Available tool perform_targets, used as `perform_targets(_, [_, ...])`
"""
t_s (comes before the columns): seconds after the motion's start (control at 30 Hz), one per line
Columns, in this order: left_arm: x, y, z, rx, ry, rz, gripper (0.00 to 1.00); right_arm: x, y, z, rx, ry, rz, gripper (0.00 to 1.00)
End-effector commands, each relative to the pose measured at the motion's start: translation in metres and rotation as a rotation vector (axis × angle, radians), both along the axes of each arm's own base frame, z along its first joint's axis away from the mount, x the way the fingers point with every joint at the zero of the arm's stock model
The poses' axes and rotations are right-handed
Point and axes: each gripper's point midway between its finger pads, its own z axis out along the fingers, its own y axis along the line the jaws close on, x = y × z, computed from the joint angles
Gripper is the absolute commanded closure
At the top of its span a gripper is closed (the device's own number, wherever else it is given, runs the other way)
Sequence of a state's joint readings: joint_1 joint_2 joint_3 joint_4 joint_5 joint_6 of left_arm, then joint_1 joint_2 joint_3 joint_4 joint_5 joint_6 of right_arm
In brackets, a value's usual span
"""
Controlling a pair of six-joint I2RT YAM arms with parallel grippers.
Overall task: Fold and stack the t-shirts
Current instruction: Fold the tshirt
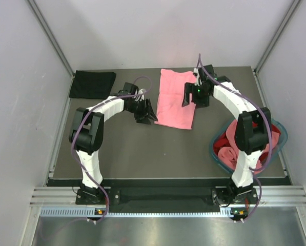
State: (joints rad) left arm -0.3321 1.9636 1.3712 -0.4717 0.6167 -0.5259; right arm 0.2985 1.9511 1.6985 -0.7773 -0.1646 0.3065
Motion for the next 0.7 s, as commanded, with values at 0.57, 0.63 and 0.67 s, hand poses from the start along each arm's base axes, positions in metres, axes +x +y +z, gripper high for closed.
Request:
perform_targets(0.57, [0.032, 0.001, -0.030, 0.037, 0.121, 0.140, 0.44, -0.073, 0.007, -0.055, 0.424, 0.162, -0.118, 0.33])
perform_targets(0.63, [0.033, -0.001, -0.034, 0.024, 0.132, 0.150, 0.44, -0.074, 0.004, -0.059, 0.426, 0.167, -0.133, 0.33])
perform_targets(0.67, [0.034, -0.002, -0.036, 0.023, 0.134, 0.152, 0.44, -0.074, 0.004, -0.060, 0.427, 0.170, -0.138, 0.33])
